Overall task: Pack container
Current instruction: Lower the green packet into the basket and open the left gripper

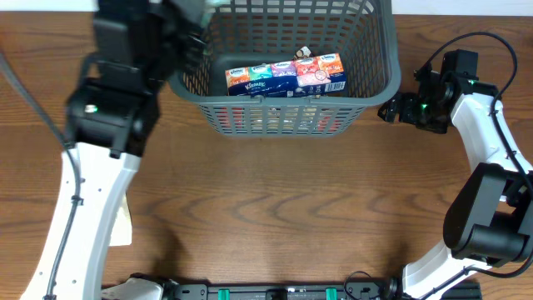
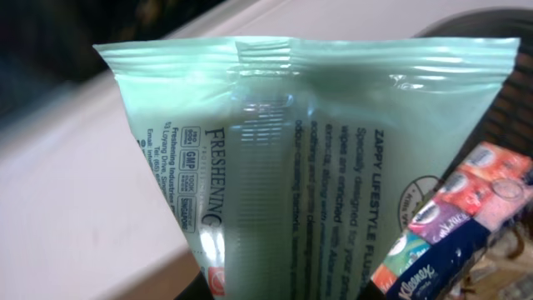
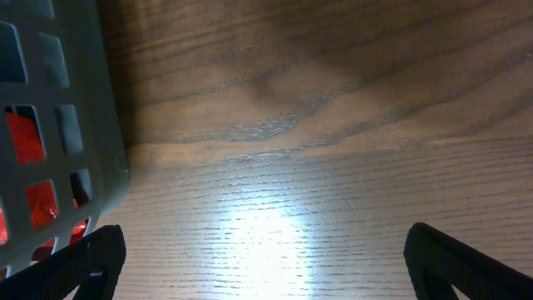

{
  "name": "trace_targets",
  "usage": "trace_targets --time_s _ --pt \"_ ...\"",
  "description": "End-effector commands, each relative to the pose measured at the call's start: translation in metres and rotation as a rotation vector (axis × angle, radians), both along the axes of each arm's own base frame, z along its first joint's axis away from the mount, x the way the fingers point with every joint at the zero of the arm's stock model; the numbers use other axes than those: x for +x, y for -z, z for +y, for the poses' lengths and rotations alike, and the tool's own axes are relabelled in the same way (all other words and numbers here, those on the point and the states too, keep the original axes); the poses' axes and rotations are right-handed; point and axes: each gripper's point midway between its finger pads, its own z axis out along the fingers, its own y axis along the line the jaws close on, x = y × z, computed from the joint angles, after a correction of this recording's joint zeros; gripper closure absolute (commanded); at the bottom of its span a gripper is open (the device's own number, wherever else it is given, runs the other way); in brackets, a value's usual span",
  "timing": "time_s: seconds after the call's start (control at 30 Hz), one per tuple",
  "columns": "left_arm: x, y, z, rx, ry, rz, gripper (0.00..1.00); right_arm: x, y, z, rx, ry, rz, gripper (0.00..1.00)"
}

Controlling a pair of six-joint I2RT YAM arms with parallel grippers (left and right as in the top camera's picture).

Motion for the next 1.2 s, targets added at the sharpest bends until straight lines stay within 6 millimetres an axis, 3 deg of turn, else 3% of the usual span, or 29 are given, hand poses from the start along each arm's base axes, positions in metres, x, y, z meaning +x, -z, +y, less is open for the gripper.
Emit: trace_targets --time_s 0.0,0.23,0.47,0.7,0.8,1.0,1.1,1.13,1.17 --pt "0.005 -0.005 -0.02 0.245 0.132 -0.124 0.78 -0.001 0.003 0.004 0.002 -0.023 0.005 0.01" --pt "0.034 0.032 -0.054 0.46 0.298 -0.177 0.71 -0.001 0.003 0.004 0.001 -0.023 0.005 0.01" --pt "0.061 0.103 -0.07 0.488 0.366 -0.046 0.72 -0.002 0.003 0.005 0.002 -0.023 0.011 0.01" --pt "0.055 0.178 -0.079 0.489 0.469 0.165 0.73 -0.003 0.003 0.005 0.003 -0.023 0.013 0.01" --pt "0.05 0.201 -0.077 0.499 0.484 0.243 0.71 -0.003 0.003 0.005 0.003 -0.023 0.013 0.01" --pt "0.045 0.214 -0.074 0.506 0.493 0.292 0.66 -0.003 0.003 0.005 0.003 -0.023 0.013 0.01" --pt "0.047 0.214 -0.072 0.509 0.479 0.296 0.49 -0.003 0.003 0.005 0.003 -0.023 0.016 0.01" --pt "0.047 0.214 -0.071 0.499 0.465 0.304 0.35 -0.004 0.003 0.005 0.004 -0.023 0.017 0.01" --pt "0.047 0.214 -0.07 0.486 0.452 0.311 0.08 -0.005 0.004 0.005 0.004 -0.023 0.02 0.01"
